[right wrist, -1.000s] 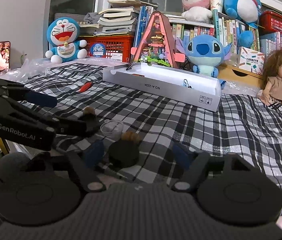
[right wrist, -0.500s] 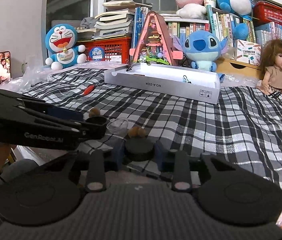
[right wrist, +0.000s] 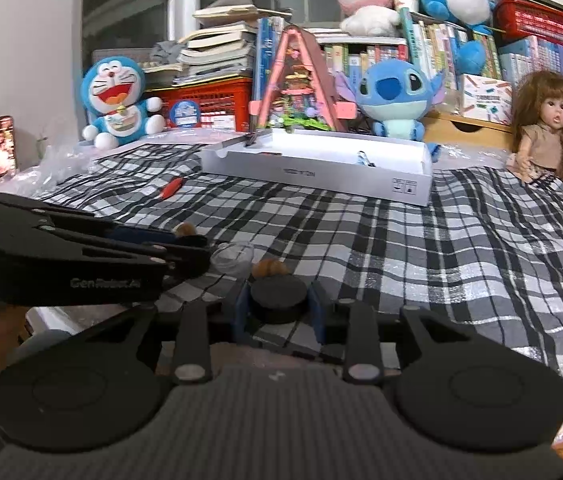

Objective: Organize rigid objects
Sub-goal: 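Grasp a black round cap with the left tool while the right tool grasps another black cap, then carry both black caps into the white box and open both tools to release them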

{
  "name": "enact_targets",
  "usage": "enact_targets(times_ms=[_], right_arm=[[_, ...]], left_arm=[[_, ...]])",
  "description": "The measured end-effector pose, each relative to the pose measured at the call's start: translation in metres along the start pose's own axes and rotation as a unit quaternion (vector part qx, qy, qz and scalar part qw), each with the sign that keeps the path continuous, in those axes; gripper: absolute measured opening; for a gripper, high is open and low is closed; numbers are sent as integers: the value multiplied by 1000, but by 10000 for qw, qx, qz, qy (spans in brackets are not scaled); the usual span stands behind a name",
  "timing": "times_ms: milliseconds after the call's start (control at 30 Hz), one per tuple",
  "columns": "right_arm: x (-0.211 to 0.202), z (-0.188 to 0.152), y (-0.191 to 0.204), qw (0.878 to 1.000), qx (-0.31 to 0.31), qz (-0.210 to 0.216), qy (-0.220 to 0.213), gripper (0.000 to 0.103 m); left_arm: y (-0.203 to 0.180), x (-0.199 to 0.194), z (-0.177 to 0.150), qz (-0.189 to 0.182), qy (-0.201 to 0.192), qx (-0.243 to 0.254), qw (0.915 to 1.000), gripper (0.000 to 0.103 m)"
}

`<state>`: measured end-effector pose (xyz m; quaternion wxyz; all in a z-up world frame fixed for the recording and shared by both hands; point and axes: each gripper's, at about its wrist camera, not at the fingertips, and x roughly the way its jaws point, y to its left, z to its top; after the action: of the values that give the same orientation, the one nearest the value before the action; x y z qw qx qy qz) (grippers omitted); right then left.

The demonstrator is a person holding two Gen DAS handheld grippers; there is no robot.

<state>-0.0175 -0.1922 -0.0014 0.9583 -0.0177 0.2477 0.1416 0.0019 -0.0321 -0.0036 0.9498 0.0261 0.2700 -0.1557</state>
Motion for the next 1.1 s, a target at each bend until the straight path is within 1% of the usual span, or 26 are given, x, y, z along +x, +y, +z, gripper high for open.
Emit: enact_targets(times_ms=[167, 533, 967, 1100], right_arm=[[3, 9, -3, 9997, 208, -117, -4, 37], [9, 26, -9, 9990, 337, -253, -126, 37], [25, 49, -25, 9976, 611, -314, -87, 37], [30, 56, -29, 9975, 610, -339, -107, 37]], left_arm=[[5, 0, 8, 60, -46, -85, 9999, 30], [20, 4, 23, 175, -81, -332, 9993, 30], [34, 14, 47, 271, -196, -439, 9985, 30], [40, 19, 58, 301, -205, -486, 9982, 30]])
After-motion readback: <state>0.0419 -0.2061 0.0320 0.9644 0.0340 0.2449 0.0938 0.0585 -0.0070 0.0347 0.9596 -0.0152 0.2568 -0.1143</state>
